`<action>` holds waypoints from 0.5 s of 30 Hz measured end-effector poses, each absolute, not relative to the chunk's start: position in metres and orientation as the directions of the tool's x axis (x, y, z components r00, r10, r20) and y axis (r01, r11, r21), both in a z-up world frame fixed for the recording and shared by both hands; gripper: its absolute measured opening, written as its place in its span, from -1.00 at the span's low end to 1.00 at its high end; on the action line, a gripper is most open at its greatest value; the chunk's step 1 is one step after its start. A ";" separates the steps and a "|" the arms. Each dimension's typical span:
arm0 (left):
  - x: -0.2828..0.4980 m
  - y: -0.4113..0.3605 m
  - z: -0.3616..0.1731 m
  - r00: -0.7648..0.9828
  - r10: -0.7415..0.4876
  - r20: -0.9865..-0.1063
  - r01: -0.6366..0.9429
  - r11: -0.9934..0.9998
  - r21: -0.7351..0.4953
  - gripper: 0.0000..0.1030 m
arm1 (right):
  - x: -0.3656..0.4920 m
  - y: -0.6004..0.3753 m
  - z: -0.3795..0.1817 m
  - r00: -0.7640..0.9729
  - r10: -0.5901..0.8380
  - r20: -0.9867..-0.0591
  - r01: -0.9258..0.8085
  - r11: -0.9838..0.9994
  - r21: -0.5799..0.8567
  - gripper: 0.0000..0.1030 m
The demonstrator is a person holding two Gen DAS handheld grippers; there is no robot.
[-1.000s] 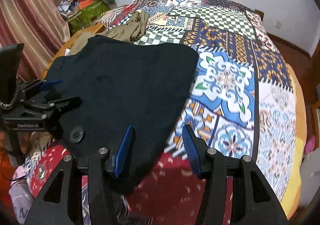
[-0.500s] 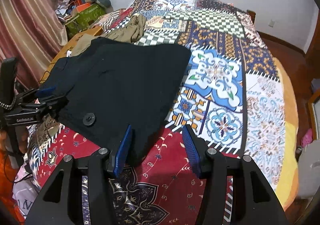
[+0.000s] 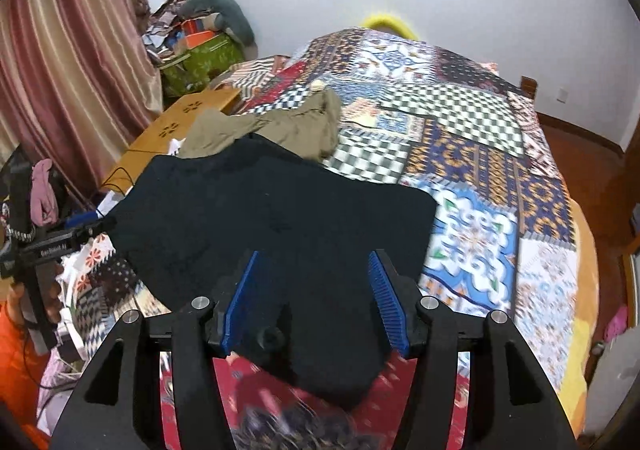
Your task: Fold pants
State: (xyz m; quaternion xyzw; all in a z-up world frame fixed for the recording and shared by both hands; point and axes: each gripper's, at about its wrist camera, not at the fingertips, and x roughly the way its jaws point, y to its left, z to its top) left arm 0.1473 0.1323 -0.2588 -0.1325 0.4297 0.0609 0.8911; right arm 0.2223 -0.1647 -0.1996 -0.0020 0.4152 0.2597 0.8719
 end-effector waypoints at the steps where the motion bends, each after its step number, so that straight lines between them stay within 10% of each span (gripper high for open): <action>1: 0.145 0.139 -0.267 0.609 -0.012 -0.793 -0.240 0.950 -0.199 0.75 | 0.225 -0.158 -0.201 0.512 0.457 -0.727 -0.462 0.860 0.215 0.02; 15: 0.147 0.182 -0.317 0.557 -0.212 -0.803 -0.343 0.822 -0.454 0.75 | 0.236 -0.090 -0.256 0.328 0.443 -0.834 -0.562 0.801 0.205 0.13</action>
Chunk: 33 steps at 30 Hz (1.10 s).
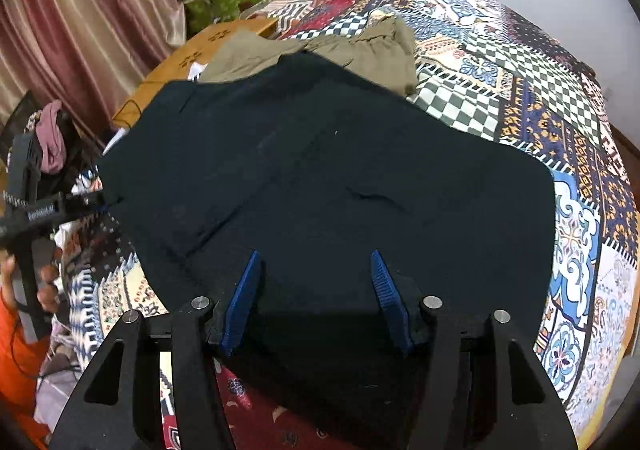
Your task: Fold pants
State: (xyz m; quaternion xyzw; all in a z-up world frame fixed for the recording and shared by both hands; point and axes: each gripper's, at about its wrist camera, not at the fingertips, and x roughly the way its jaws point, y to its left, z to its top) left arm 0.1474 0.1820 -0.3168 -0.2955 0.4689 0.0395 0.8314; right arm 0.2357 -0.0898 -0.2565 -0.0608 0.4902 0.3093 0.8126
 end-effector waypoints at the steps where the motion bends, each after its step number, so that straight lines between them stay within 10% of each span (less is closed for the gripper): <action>1: 0.151 0.184 -0.318 0.560 -0.227 -0.797 -0.342 0.813 -0.472 0.75 | 0.235 -0.090 -0.256 0.323 0.450 -0.833 -0.568 0.796 0.210 0.14; 10: 0.183 0.210 -0.328 0.573 -0.309 -0.759 -0.382 0.718 -0.581 0.73 | 0.234 -0.093 -0.258 0.306 0.470 -0.828 -0.570 0.787 0.236 0.17; 17: 0.195 0.207 -0.326 0.523 -0.164 -0.836 -0.438 0.790 -0.429 -0.25 | 0.236 -0.095 -0.258 0.301 0.484 -0.822 -0.566 0.784 0.254 0.17; 24: 0.189 0.167 -0.290 0.553 0.093 -0.828 -0.359 0.923 -0.136 -0.59 | 0.236 -0.106 -0.253 0.307 0.509 -0.804 -0.524 0.796 0.304 0.15; 33: 0.166 0.155 -0.232 0.659 0.053 -0.750 -0.274 0.946 -0.174 -0.65 | 0.228 -0.159 -0.235 0.396 0.484 -0.780 -0.429 0.849 0.309 0.15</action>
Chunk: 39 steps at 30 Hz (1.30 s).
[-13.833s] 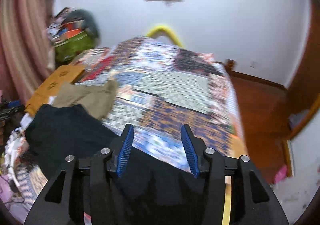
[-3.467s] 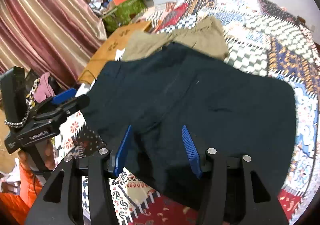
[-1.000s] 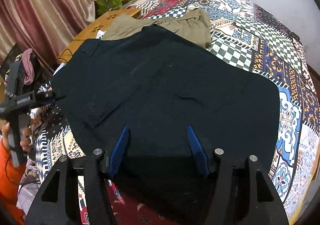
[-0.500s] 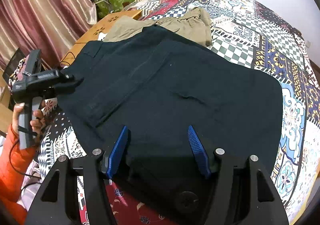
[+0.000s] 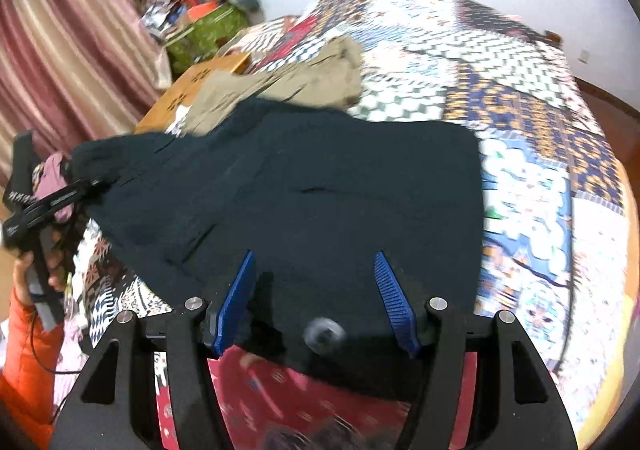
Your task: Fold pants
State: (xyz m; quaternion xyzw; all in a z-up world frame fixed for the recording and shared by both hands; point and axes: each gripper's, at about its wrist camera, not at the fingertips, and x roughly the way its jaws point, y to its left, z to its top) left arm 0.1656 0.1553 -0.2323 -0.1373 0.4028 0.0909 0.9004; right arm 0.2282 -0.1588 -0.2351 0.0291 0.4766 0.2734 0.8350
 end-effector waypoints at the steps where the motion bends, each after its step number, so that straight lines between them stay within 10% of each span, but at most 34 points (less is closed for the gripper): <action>1: 0.161 0.151 -0.225 0.669 0.054 -0.742 -0.262 0.951 -0.166 -0.65 | 0.227 -0.168 -0.233 0.412 0.477 -0.776 -0.411 0.858 0.309 0.15; 14: 0.185 0.090 -0.165 0.748 0.039 -0.663 -0.151 0.982 -0.112 -0.68 | 0.228 -0.232 -0.273 0.406 0.411 -0.816 -0.269 0.907 0.323 0.14; 39: 0.278 -0.109 -0.136 0.661 -0.359 -0.658 0.299 0.931 -0.207 -0.73 | 0.226 -0.241 -0.280 0.393 0.526 -0.754 -0.280 0.850 0.447 0.15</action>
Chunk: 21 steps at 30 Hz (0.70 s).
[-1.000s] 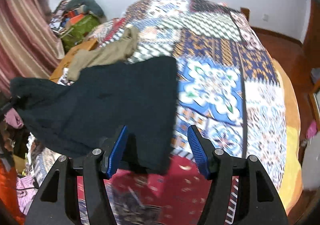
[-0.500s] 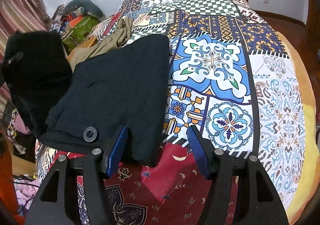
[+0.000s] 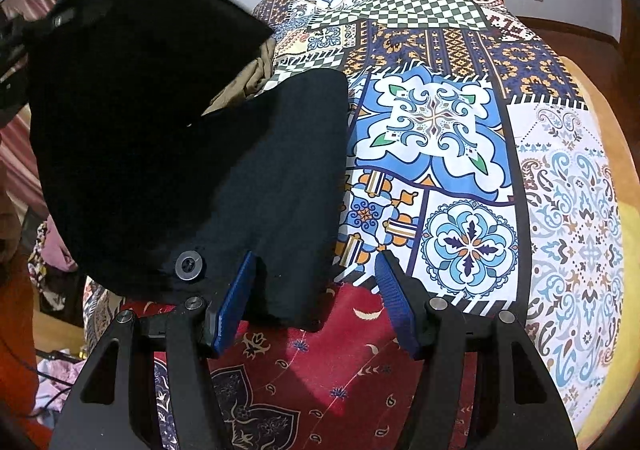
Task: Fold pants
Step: 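Carry the held black pants leg over toward the right gripper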
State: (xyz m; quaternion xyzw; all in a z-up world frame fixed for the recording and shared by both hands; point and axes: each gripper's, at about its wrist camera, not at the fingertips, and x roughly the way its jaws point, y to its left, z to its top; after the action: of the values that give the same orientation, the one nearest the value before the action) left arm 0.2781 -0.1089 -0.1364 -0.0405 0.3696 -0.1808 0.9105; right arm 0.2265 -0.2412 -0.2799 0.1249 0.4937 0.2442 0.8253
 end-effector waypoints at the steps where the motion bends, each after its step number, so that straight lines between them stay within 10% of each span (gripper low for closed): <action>1: 0.277 -0.117 -0.140 0.651 -0.368 -0.663 0.319 0.926 -0.201 -0.73 | 0.227 -0.241 -0.280 0.392 0.529 -0.753 -0.280 0.848 0.450 0.15; 21: 0.235 -0.158 -0.208 0.464 -0.325 -0.824 0.440 0.892 -0.104 -0.61 | 0.207 -0.265 -0.254 0.455 0.461 -0.762 -0.262 0.887 0.380 0.15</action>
State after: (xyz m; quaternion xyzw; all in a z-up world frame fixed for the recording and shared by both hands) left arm 0.2345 -0.1578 -0.2084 0.0616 0.4665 -0.2241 0.8534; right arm 0.2073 -0.2654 -0.2538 0.1046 0.4766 0.2134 0.8464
